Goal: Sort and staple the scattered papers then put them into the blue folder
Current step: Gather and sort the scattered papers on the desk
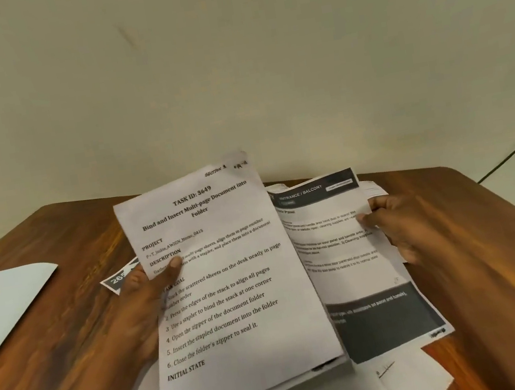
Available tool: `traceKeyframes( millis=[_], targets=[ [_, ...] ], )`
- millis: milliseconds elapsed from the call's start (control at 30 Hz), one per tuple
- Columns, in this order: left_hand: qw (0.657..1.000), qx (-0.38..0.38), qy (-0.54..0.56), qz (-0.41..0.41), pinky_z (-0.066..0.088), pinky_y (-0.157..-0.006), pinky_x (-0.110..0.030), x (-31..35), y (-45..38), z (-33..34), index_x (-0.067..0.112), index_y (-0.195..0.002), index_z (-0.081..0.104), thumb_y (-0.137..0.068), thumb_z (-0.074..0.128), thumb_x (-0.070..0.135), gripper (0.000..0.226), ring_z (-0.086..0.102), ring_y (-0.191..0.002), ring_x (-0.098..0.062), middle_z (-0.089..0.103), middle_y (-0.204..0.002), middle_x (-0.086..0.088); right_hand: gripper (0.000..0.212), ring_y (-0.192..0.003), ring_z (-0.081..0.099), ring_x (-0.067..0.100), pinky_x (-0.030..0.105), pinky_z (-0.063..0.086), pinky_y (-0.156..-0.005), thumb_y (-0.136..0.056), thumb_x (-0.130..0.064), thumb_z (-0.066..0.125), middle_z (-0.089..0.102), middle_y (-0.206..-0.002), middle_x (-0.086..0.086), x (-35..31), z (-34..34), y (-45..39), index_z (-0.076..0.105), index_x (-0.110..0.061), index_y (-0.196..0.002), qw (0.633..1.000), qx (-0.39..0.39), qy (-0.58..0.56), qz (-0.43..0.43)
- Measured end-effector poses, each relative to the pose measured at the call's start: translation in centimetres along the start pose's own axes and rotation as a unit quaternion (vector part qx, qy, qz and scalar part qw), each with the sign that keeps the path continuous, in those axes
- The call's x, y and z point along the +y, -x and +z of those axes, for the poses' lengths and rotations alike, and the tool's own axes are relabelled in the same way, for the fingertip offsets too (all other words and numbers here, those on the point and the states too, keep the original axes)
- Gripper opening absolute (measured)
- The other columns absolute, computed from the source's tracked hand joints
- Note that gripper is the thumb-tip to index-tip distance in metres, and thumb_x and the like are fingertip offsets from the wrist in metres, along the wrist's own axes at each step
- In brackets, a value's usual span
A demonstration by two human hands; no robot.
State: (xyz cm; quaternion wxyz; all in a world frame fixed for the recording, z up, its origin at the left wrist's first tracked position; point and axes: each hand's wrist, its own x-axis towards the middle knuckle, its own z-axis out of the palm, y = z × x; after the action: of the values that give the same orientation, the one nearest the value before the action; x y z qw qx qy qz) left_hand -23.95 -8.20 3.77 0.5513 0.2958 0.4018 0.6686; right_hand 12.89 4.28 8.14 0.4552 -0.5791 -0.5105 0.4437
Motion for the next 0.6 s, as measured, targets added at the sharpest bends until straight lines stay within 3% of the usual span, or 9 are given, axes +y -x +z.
traceKeyframes(
  millis=[133, 367, 500, 600],
  targets=[
    [0.999, -0.007, 0.036, -0.003, 0.065, -0.071, -0.052, 0.2, 0.0, 0.3, 0.007, -0.135, 0.064, -0.094, 0.062, 0.01, 0.041, 0.079, -0.093, -0.033, 0.076, -0.12, -0.018, 0.012, -0.096, 0.075, 0.043, 0.061, 0.059, -0.092, -0.091, 0.009, 0.068, 0.079, -0.098, 0.02, -0.1, 0.5, 0.3, 0.074, 0.004, -0.1, 1.0, -0.006, -0.013, -0.017],
    [1.0, -0.023, -0.001, -0.019, 0.065, -0.075, -0.057, -0.5, 0.0, 0.5, 0.005, -0.133, 0.064, -0.093, 0.064, 0.006, 0.04, 0.077, -0.096, -0.039, 0.073, -0.124, -0.023, 0.014, -0.1, 0.075, 0.041, 0.056, 0.058, -0.095, -0.095, 0.005, 0.065, 0.078, -0.104, 0.02, -2.1, 1.7, 1.6, 0.072, 0.003, -0.106, 0.995, -0.042, -0.088, -0.003],
    [0.999, -0.024, -0.018, -0.014, 0.066, -0.068, -0.049, -0.8, 0.2, 1.0, 0.002, -0.13, 0.065, -0.097, 0.061, 0.001, 0.033, 0.078, -0.091, -0.037, 0.074, -0.12, -0.025, 0.013, -0.089, 0.078, 0.031, 0.044, 0.065, -0.081, -0.098, 0.001, 0.062, 0.079, -0.102, 0.017, -3.2, 2.9, 3.0, 0.072, 0.002, -0.105, 0.99, -0.072, -0.123, -0.008],
    [0.999, -0.019, -0.026, -0.012, 0.066, -0.069, -0.052, -0.8, 0.2, 0.9, 0.003, -0.127, 0.066, -0.096, 0.062, 0.002, 0.031, 0.078, -0.089, -0.038, 0.075, -0.118, -0.025, 0.013, -0.087, 0.078, 0.032, 0.046, 0.064, -0.083, -0.099, -0.001, 0.061, 0.079, -0.101, 0.019, -3.5, 4.0, 4.0, 0.073, 0.0, -0.102, 0.987, -0.087, -0.131, -0.007]
  ],
)
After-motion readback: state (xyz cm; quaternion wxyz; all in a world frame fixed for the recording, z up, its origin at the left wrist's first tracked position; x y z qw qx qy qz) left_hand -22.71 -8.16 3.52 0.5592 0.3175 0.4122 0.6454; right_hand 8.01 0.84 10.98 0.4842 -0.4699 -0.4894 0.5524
